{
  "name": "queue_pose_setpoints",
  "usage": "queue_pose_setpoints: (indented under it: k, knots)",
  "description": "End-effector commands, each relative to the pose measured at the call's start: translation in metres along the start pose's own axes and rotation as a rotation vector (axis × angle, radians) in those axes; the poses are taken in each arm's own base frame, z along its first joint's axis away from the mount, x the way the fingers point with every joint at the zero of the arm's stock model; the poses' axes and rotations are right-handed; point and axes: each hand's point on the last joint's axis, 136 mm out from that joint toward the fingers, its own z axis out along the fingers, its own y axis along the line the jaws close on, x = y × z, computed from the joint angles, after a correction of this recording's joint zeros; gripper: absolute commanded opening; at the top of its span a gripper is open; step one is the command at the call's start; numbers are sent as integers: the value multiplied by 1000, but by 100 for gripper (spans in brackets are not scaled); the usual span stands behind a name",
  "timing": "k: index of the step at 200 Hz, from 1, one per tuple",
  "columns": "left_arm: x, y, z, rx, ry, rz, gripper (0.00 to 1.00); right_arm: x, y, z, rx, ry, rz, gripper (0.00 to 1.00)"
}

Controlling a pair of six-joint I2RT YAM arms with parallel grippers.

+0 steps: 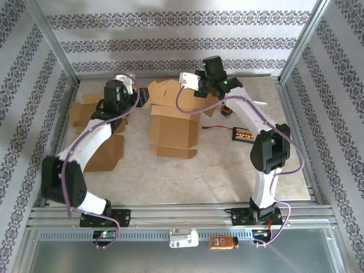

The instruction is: Fold the paper box

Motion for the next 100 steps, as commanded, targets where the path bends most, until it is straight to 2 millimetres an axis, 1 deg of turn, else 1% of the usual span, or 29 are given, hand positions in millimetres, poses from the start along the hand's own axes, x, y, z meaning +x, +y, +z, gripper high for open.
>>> queue_pose_setpoints:
  k: [1, 11, 23, 50, 64, 78, 100]
  knots:
    - [12, -7, -23, 19, 19, -277, 54, 5, -22, -6, 184, 120, -147, 0]
    - [15, -11, -29, 42, 23, -352, 55, 3, -23, -9, 224, 149, -181, 0]
    - [20, -14, -35, 61, 41, -442, 55, 4, -20, -8, 267, 189, -221, 0]
    - [34, -20, -35, 90, 103, -647, 54, 13, -1, 3, 345, 263, -264, 0]
    - [40, -28, -29, 138, 138, -748, 54, 16, 6, 6, 374, 283, -268, 0]
    - [44, -42, -20, 205, 172, -833, 54, 16, 15, 8, 383, 284, -277, 0]
    - [50, -64, -3, 278, 208, -877, 55, 13, 27, 9, 390, 270, -286, 0]
